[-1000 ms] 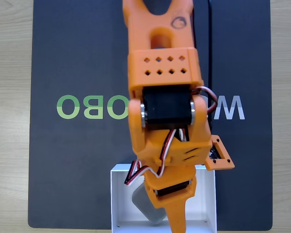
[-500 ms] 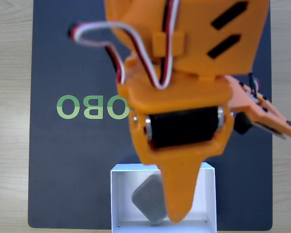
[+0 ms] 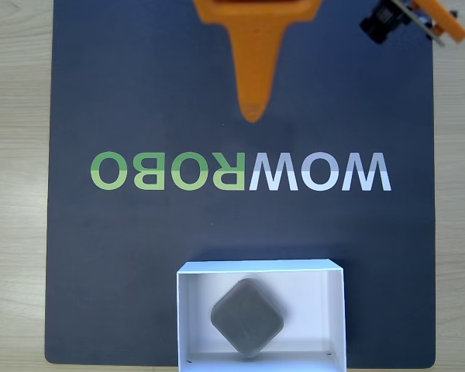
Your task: Grab the usb to bin
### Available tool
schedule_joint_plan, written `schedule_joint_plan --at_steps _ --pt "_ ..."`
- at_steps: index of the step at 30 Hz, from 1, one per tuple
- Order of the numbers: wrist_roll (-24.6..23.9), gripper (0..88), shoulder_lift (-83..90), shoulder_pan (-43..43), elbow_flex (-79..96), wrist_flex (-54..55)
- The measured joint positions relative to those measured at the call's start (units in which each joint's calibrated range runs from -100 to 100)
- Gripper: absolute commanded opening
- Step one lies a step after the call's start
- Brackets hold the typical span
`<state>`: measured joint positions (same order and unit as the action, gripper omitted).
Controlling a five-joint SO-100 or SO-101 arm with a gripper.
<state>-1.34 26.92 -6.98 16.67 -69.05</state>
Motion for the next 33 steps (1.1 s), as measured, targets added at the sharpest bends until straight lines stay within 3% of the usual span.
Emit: schedule_joint_plan --at_steps 12,23,28,33 --pt "0.2 2.9 25.5 3.0 46.0 5.9" --pt "1.8 3.0 59.7 3.8 64.3 0.4" --pt "5.8 3.0 68.3 0.4 70.2 -3.9" --pt "6.7 2.9 72.1 -4.5 75.0 -4.0"
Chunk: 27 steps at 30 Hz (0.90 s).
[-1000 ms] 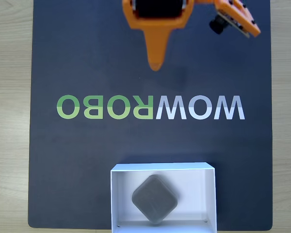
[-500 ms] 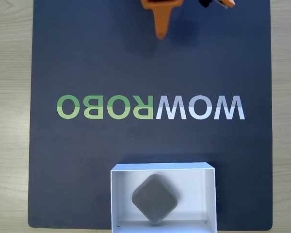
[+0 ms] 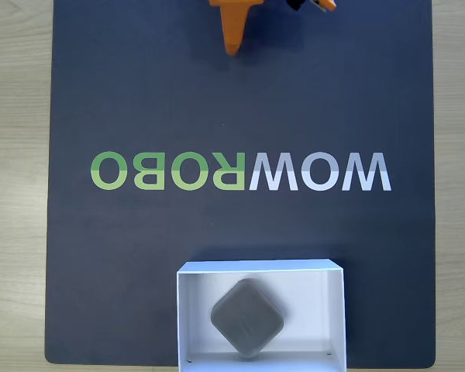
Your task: Grab the usb to bin
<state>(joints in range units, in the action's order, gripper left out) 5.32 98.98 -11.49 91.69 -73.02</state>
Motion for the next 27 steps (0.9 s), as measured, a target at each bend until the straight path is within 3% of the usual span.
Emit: schedule_joint_plan --at_steps 27 --pt "-0.1 2.4 0.1 -1.5 0.1 -0.1"
